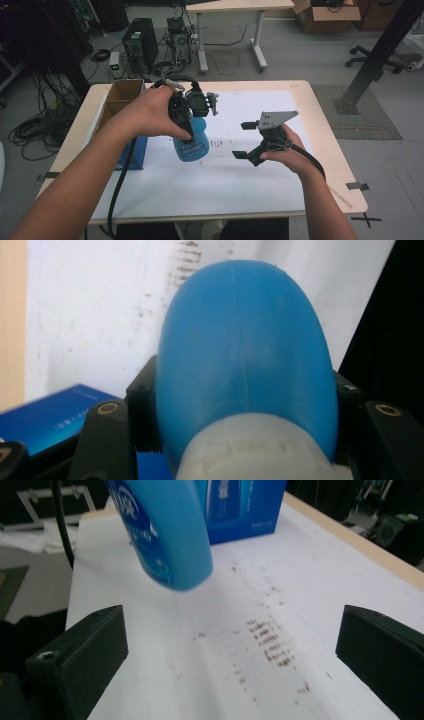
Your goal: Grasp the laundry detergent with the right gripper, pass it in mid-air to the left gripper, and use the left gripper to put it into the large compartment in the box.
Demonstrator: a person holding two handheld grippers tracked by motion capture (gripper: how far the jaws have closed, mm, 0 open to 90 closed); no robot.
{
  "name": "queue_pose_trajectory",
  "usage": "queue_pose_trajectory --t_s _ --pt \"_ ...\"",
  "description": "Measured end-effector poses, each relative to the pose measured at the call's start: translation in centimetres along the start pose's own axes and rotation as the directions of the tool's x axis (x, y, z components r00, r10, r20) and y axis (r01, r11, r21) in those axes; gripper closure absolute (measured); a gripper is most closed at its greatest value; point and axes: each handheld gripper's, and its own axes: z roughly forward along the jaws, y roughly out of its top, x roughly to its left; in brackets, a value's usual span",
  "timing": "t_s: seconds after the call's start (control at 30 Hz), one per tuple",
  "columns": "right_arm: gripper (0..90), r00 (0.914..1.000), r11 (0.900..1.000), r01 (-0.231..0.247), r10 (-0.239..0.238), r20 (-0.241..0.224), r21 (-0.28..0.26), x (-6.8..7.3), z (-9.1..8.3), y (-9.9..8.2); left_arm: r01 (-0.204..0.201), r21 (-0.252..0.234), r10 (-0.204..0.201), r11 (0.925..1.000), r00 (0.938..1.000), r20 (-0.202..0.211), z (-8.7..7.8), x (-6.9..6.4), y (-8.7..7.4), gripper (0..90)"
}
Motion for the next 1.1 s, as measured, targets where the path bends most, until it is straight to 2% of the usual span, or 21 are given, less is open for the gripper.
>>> queue_pose_trajectory --t_s 0.07,0.13,0.23,0.27,0.3,0.37,0.43,0.47,0.5,0.57,0.6,0.7,0.8,0.83,0.97,1.0,1.07,1.1 --pt "0.4 0.9999 0.9988 0.013 -0.013 0.001 0.047 -0.4 -0.2 0.3 0.076 -0.014 -0.076 0.997 0.9971 0.014 -0.2 0.5 0.0 38.1" --pt "0.6 0.9997 0.9958 0.025 -0.025 0.002 0.088 -0.8 -0.3 0.6 0.131 -0.024 -0.131 0.991 0.9911 0.027 -0.5 1.0 -0.1 38.1" --pt "1.3 0.9993 0.9861 0.035 -0.036 0.002 0.162 -1.3 -0.3 0.9 0.161 -0.029 -0.161 0.9865 0.9866 0.03 -0.8 1.5 -0.2 38.1" --pt "1.3 0.9991 0.9814 0.042 -0.043 0.0 0.187 -1.5 -0.2 1.1 0.182 -0.033 -0.181 0.9828 0.9831 0.029 -0.9 1.7 -0.3 38.1" --pt "1.4 0.9987 0.9753 0.048 -0.05 0.005 0.216 -1.6 -0.2 1.2 0.182 -0.033 -0.181 0.9828 0.9831 0.029 -0.9 1.7 -0.3 38.1" --pt "2.0 0.9985 0.9638 0.055 -0.055 -0.006 0.261 -1.9 0.0 1.4 0.218 -0.022 -0.218 0.9757 0.976 0.006 -1.1 2.2 -0.4 38.0" --pt "2.1 0.9979 0.9498 0.065 -0.064 -0.011 0.306 -1.9 0.1 1.7 0.238 -0.017 -0.239 0.971 0.971 -0.012 -1.2 2.5 -0.5 38.1" --pt "2.3 0.9975 0.9406 0.07 -0.068 -0.018 0.332 -2.0 0.1 2.0 0.242 0.004 -0.242 0.9702 0.97 -0.017 -1.4 2.7 -0.5 38.1" --pt "2.4 0.9971 0.9316 0.077 -0.073 -0.024 0.355 -2.0 0.1 2.3 0.26 0.02 -0.26 0.9653 0.9654 -0.016 -1.5 2.9 -0.6 38.1" --pt "2.6 0.9956 0.9126 0.094 -0.084 -0.043 0.398 -2.1 0.0 2.8 0.269 0.024 -0.269 0.9629 0.9631 -0.016 -1.7 3.1 -0.7 38.1" --pt "2.6 0.9951 0.9037 0.098 -0.084 -0.052 0.417 -2.2 -0.1 3.1 0.299 0.013 -0.298 0.9543 0.9543 -0.013 -2.1 3.5 -1.0 38.1" --pt "2.6 0.9929 0.8714 0.116 -0.089 -0.078 0.477 -2.3 -0.4 3.9 0.322 -0.002 -0.322 0.9466 0.9463 -0.023 -2.6 3.8 -1.6 38.1" --pt "4.1 0.9923 0.8497 0.121 -0.089 -0.087 0.513 -2.3 -0.6 4.5 0.346 -0.019 -0.346 0.938 0.9376 -0.029 -3.1 4.2 -2.2 38.1" --pt "4.2 0.9924 0.8423 0.119 -0.083 -0.091 0.526 -2.4 -0.7 4.7 0.346 -0.019 -0.346 0.938 0.9376 -0.029 -3.1 4.2 -2.2 38.1" --pt "6.0 0.9924 0.8077 0.119 -0.079 -0.094 0.577 -2.7 -0.8 5.1 0.389 -0.026 -0.39 0.9208 0.9206 -0.023 -4.1 4.9 -2.9 38.1" --pt "5.9 0.9925 0.7997 0.119 -0.079 -0.093 0.588 -2.8 -0.9 5.3 0.403 -0.031 -0.404 0.9145 0.9144 -0.024 -4.3 5.0 -3.1 38.1" --pt "6.3 0.9922 0.7887 0.122 -0.082 -0.094 0.603 -3.0 -1.0 5.5 0.425 -0.039 -0.427 0.9041 0.9041 -0.026 -5.0 5.4 -3.4 38.1" --pt "6.5 0.9924 0.7867 0.121 -0.082 -0.092 0.605 -3.1 -1.1 5.7 0.433 -0.041 -0.434 0.9005 0.9005 -0.026 -5.3 5.7 -3.5 38.1"
